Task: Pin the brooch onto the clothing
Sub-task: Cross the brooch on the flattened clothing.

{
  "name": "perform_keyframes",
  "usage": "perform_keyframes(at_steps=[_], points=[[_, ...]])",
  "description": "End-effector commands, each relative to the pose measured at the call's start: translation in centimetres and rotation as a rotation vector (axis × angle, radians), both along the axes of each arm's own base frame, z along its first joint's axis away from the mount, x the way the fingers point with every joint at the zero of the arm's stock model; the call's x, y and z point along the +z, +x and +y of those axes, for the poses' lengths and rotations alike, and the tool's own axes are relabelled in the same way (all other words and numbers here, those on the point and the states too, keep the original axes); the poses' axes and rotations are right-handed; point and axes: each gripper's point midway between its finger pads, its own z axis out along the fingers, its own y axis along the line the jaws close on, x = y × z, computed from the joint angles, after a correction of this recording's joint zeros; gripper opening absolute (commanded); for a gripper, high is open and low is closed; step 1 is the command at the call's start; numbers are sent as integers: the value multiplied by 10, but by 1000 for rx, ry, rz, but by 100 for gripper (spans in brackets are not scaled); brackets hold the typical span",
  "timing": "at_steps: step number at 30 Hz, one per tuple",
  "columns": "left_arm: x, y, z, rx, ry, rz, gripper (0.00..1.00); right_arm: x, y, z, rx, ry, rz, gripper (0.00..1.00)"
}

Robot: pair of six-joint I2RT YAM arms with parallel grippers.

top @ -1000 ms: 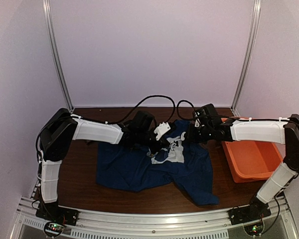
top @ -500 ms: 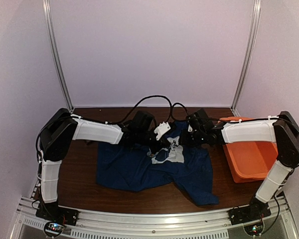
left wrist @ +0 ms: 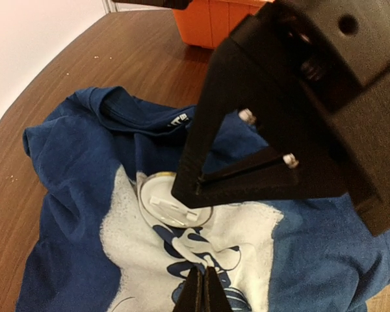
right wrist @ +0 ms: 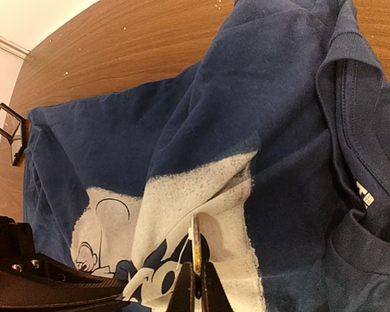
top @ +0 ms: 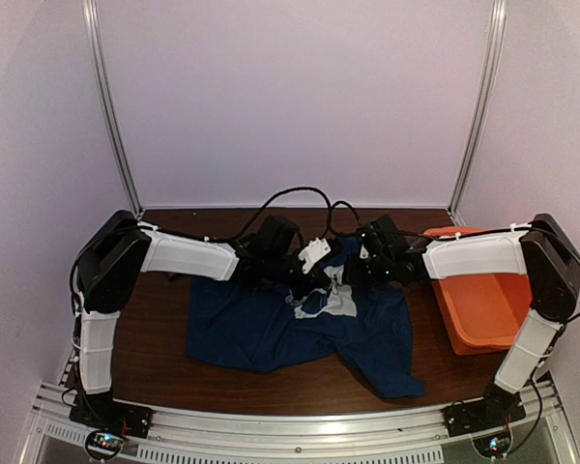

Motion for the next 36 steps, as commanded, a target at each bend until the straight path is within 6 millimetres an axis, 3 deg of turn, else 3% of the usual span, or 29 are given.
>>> perform_keyframes(at_steps=[1, 15, 29, 36], points=[[32, -3, -6, -28, -80, -39, 0, 1, 4, 10, 2, 4, -16, 0], [31, -2, -7, -27, -82, -38, 0, 7, 5, 17, 4, 29, -19, 0], [29, 8, -2, 37, -60, -55, 0, 8, -9, 24, 38, 12, -18, 0], [26, 12, 1, 53, -39, -71, 0, 13, -15, 16, 35, -12, -22, 0]])
